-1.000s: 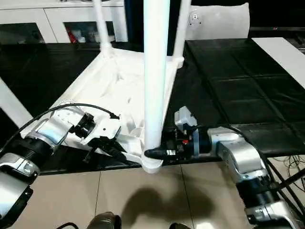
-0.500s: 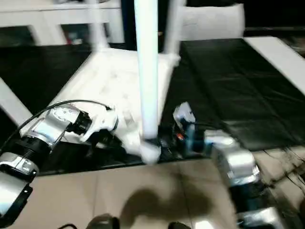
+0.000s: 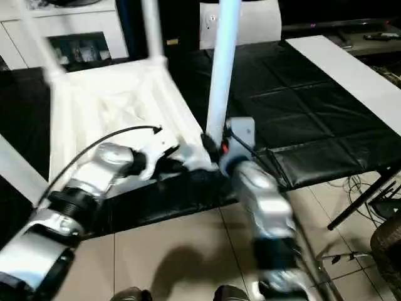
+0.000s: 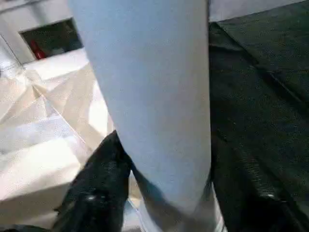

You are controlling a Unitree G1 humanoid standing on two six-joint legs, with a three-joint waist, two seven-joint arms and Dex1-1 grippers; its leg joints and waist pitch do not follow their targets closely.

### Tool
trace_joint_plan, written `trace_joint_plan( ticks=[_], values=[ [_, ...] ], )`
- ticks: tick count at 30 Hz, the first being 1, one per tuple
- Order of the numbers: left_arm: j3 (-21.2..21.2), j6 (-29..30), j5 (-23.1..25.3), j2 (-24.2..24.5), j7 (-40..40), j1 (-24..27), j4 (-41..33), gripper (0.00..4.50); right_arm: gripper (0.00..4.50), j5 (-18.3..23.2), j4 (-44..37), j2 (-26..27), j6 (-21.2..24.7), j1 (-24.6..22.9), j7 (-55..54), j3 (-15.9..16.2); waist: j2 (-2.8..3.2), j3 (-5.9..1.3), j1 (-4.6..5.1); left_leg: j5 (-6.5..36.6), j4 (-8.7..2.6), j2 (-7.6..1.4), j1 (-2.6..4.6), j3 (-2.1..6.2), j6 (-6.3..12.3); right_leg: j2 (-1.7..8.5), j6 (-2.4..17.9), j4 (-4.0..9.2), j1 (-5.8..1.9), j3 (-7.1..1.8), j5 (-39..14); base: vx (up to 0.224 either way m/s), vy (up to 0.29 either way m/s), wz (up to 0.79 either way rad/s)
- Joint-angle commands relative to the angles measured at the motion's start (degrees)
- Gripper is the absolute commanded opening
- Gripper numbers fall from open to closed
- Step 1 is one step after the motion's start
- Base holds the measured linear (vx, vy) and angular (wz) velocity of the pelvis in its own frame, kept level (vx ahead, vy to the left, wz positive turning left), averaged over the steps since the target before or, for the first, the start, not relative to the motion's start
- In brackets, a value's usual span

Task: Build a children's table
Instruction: Rotate leg to tighten

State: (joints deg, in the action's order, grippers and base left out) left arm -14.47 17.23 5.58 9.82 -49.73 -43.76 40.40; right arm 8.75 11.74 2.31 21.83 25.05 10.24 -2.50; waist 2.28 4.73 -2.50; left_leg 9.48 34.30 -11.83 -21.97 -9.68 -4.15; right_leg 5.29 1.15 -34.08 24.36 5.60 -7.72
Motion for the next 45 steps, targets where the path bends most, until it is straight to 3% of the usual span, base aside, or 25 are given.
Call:
trace_joint_plan(
  ticks=[1, 2, 3, 5, 7, 13, 15, 20, 22, 26, 27, 29, 30, 33, 35, 40, 44, 45],
  values=[
    [1.6, -1.3, -0.5, -0.8, 2.8, -2.7, -3.7, 0.00, 2.70, 2.1, 1.2, 3.0, 0.6, -0.4, 1.5, 2.7, 0.05, -5.39, -0.39, 9.3, -3.53, -0.18, 0.42, 0.05, 3.29, 2.49, 11.2, 3.80, -4.16, -2.36, -12.2, 0.000, 0.000, 0.00],
    [0.7, -2.0, -0.2, 0.0, 1.5, -2.4, -3.9, 0.00, 2.91, 2.2, 0.5, 2.7, -0.6, -0.6, 2.5, 2.8, 0.49, -5.46, -0.45, 9.1, -3.51, -0.17, 0.37, 0.13, 3.37, 2.50, 11.4, 3.62, -4.22, -2.34, -11.5, 0.000, 0.000, 0.00],
    [0.3, -2.1, -0.1, 0.4, 0.9, -2.3, -4.0, 0.00, 2.91, 2.2, 0.2, 2.3, -1.0, -0.7, 3.2, 2.9, 0.22, -5.44, -0.46, 9.1, -3.56, -0.18, 0.36, 0.14, 3.50, 2.44, 11.7, 3.53, -4.32, -2.34, -10.4, 0.000, 0.000, 0.00],
    [-0.9, -4.3, 0.0, 2.4, -2.6, -1.6, -4.0, 0.00, 3.16, 2.9, -1.8, -0.2, -1.8, -1.8, 6.7, 2.7, 0.72, -5.37, -0.51, 10.1, -3.57, -0.22, 0.46, 0.14, 3.45, 2.47, 12.0, 3.57, -4.33, -2.36, -10.4, 0.000, 0.000, 0.00],
    [-2.0, -6.3, 0.2, 4.6, -6.3, -1.0, -3.6, 0.00, 3.20, 4.0, -3.6, -3.7, -1.9, -3.2, 11.2, 2.1, 0.40, -5.32, -0.69, 10.9, -3.64, -0.23, 0.42, 0.14, 3.84, 2.44, 11.7, 3.68, -4.62, -2.39, -10.2, 0.000, 0.000, 0.00],
    [-4.8, -12.1, 0.3, 9.9, -17.6, 0.4, -3.3, 0.00, 3.65, 7.1, -7.1, -14.2, -1.7, -7.0, 25.2, 1.7, 0.30, -5.15, -1.54, 13.1, -3.73, -0.60, 0.87, 0.06, 3.16, 2.66, 11.0, 4.13, -4.22, -2.52, -15.1, 0.000, 0.000, 0.00],
    [-6.2, -15.3, 0.9, 11.6, -20.7, 0.3, -2.7, 0.00, 4.02, 7.7, -8.0, -17.3, -1.7, -7.7, 30.0, 2.5, 0.30, -5.04, -2.07, 14.3, -3.83, -0.83, 1.11, 0.01, 2.95, 2.68, 11.0, 4.11, -3.97, -2.59, -16.1, 0.000, 0.000, 0.00],
    [-8.2, -20.7, 0.4, 14.0, -27.9, -0.3, -1.0, 0.00, 4.09, 11.0, -9.2, -23.4, -0.2, -8.2, 40.5, 4.0, 0.28, -4.94, -3.04, 16.2, -3.91, -1.01, 1.62, -0.05, 2.29, 2.79, 11.0, 4.29, -3.64, -2.64, -18.1, 0.000, 0.000, 0.00],
    [-8.8, -22.7, -0.3, 14.5, -32.1, -0.7, -0.4, 0.00, 4.09, 12.5, -9.2, -26.5, 0.5, -8.0, 46.7, 5.3, 0.04, -5.03, -3.54, 15.4, -3.92, -1.09, 1.40, -0.05, 2.39, 2.90, 10.9, 4.20, -3.82, -2.68, -17.9, 0.000, 0.000, 0.00],
    [-9.9, -25.2, -0.8, 14.3, -36.0, -1.7, 0.6, 0.00, 4.09, 13.2, -7.9, -29.9, 0.6, -6.5, 54.8, 8.0, 0.21, -5.15, -4.63, 14.4, -3.78, -1.27, 1.22, -0.06, 2.72, 3.14, 11.5, 3.81, -3.79, -2.72, -17.2, 0.000, 0.000, 0.00],
    [-10.0, -25.5, -0.9, 14.2, -36.3, -1.8, 0.7, 0.00, 4.09, 13.2, -7.7, -30.1, 0.5, -6.3, 55.4, 8.2, -0.19, -5.15, -4.81, 13.9, -3.76, -1.27, 1.15, -0.11, 2.82, 3.14, 11.5, 3.84, -3.86, -2.76, -16.9, 0.000, 0.000, 0.00],
    [-10.5, -26.6, -0.7, 13.7, -37.1, -2.4, 1.4, 0.00, 4.09, 13.2, -6.4, -30.5, 0.2, -5.1, 58.0, 9.2, -0.18, -5.17, -5.22, 13.9, -3.69, -1.26, 1.21, -0.13, 2.85, 3.21, 11.5, 3.90, -3.73, -2.74, -17.8, 0.000, 0.000, 0.00],
    [-10.7, -27.0, -0.6, 13.5, -37.3, -2.6, 1.6, 0.00, 3.81, 13.1, -5.9, -30.6, 0.1, -4.7, 58.7, 9.5, -0.12, -5.19, -5.41, 13.9, -3.72, -1.30, 1.23, -0.08, 2.72, 3.23, 11.5, 3.94, -3.68, -2.70, -18.2, 0.000, 0.000, 0.00],
    [-10.8, -28.1, -0.3, 12.6, -38.8, -3.2, 2.4, 0.00, 3.81, 12.9, -3.8, -31.4, -0.1, -3.1, 62.1, 11.5, -0.26, -5.10, -5.51, 14.3, -3.72, -1.29, 1.26, -0.11, 2.64, 3.22, 11.3, 3.97, -3.63, -2.71, -18.7, 0.000, 0.000, 0.00],
    [-10.9, -28.4, -0.3, 12.2, -39.2, -3.4, 2.8, 0.00, 3.44, 12.9, -3.2, -31.8, 0.2, -2.5, 63.7, 12.4, -0.36, -5.13, -5.57, 13.7, -3.73, -1.30, 1.07, -0.04, 2.73, 3.24, 11.2, 3.92, -3.79, -2.69, -18.6, 0.000, 0.000, 0.00],
    [-11.0, -29.4, -0.1, 11.8, -39.5, -4.3, 4.3, 0.00, 3.01, 13.3, -2.3, -32.8, 1.9, -0.9, 67.8, 14.1, -0.75, -4.99, -5.57, 12.5, -3.67, -1.18, 0.84, -0.06, 3.48, 3.16, 11.0, 3.86, -3.87, -2.64, -18.5, 0.000, 0.000, 0.00],
    [-11.0, -29.9, -0.1, 11.8, -39.6, -4.5, 5.0, 0.00, 2.94, 12.8, -1.0, -32.8, 1.4, -0.1, 68.6, 14.5, -0.69, -4.99, -5.53, 12.6, -3.67, -1.30, 0.93, -0.04, 3.33, 3.21, 11.0, 3.87, -3.70, -2.66, -19.0, 0.000, 0.000, 0.00],
    [-11.0, -29.9, -0.1, 11.8, -39.6, -4.5, 5.0, 0.00, 2.63, 12.8, -0.5, -32.7, 1.1, 0.1, 68.6, 14.7, -0.70, -5.02, -5.54, 12.6, -3.71, -1.34, 0.94, -0.02, 3.27, 3.21, 11.2, 3.81, -3.72, -2.66, -18.7, 0.000, 0.000, 0.00]
  ],
)
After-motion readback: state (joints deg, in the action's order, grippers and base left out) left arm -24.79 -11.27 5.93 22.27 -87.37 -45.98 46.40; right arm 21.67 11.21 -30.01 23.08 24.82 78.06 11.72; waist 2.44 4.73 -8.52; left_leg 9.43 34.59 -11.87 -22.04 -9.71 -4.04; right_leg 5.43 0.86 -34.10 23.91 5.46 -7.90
